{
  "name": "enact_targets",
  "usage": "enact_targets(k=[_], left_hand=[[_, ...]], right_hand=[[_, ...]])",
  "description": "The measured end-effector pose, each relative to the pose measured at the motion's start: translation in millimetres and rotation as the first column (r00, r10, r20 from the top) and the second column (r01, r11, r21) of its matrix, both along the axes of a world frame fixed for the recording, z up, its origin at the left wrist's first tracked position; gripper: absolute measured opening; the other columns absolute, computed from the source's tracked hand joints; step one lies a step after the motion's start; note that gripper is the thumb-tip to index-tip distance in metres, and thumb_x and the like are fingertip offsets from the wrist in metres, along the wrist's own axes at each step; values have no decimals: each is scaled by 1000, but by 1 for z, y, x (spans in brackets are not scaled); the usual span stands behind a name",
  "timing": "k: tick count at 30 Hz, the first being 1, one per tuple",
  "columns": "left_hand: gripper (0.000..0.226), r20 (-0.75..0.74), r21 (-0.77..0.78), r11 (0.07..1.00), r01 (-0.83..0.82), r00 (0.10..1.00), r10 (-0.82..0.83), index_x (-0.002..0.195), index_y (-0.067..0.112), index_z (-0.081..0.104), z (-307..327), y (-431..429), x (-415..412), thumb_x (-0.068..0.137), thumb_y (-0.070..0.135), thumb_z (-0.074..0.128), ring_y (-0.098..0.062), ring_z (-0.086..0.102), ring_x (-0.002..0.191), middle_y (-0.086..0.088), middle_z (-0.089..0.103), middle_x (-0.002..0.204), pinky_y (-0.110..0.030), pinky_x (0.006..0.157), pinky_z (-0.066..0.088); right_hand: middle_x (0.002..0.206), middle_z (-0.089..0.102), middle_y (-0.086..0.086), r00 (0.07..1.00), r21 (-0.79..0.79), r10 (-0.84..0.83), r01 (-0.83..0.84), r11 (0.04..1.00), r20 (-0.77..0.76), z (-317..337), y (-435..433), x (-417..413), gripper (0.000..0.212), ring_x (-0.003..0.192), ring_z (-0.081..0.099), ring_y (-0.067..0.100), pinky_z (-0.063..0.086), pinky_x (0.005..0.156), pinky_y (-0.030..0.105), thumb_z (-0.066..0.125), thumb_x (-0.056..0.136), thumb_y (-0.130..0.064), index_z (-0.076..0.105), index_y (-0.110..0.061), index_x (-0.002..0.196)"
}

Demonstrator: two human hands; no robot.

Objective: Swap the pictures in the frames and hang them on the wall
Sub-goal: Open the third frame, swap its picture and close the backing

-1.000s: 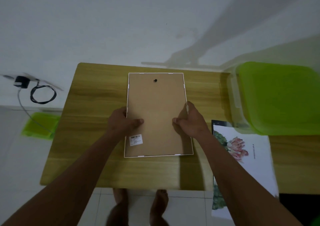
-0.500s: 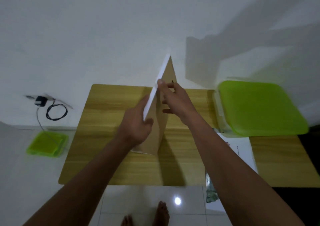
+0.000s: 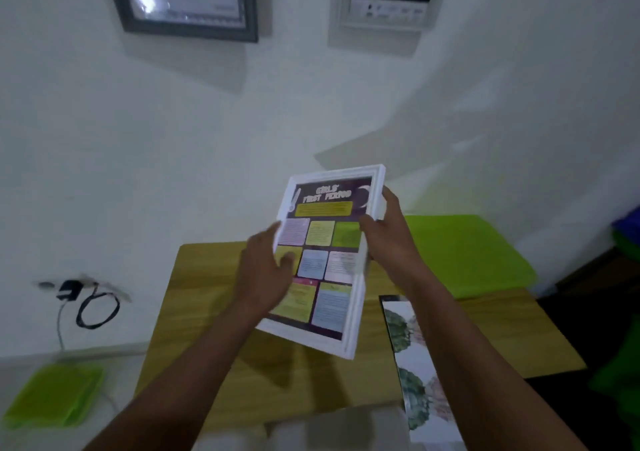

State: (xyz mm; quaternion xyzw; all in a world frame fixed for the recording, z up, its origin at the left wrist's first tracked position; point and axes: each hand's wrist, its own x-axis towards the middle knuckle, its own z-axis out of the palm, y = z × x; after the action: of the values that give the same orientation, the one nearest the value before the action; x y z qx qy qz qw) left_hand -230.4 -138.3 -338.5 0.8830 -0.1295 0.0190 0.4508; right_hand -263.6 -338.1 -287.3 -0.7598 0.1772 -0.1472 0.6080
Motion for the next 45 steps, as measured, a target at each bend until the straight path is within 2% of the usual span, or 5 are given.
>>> enact_targets(k=[5,9,19,36,45], left_hand=[[76,-231,-153,978,145,957,-178,151,40,16,49,26,38,92,29,63,-25,58,119,-3,50,144,-43,100,47],[80,-173,-388,867,313,899,-402,145,53,25,94,32,43,88,16,68,-20,68,104,2,65,125,-52,85,56],[78,47,-366,756,543,822,-568,143,58,19,202,-43,43,91,21,64,-20,69,101,3,69,115,-45,80,59],[98,334,-216,839,500,845,-418,139,67,9,303,-318,55,88,7,67,-28,69,90,-5,59,113,-49,72,60],[104,409,-129,923,361,868,-282,141,64,0,354,-405,79,86,11,70,-19,69,86,-3,56,114,-34,69,60]], right_hand=[[96,73,18,996,116,42,-50,992,74,36,-16,-25,55,82,66,34,56,74,52,47,96,-5,34,-41,136],[109,73,11,983,143,103,-124,982,149,65,-32,-40,64,99,70,33,58,79,47,48,96,1,37,-45,140],[125,68,5,961,-48,123,-115,992,249,150,-118,-65,94,114,65,29,54,93,52,58,94,4,13,-56,150],[117,64,10,894,-227,148,-53,972,422,252,-401,-28,88,103,68,24,59,74,32,63,92,-2,23,-60,145],[111,65,13,862,-284,191,-57,957,469,298,-490,22,81,102,67,25,60,83,42,68,89,-6,30,-57,139]])
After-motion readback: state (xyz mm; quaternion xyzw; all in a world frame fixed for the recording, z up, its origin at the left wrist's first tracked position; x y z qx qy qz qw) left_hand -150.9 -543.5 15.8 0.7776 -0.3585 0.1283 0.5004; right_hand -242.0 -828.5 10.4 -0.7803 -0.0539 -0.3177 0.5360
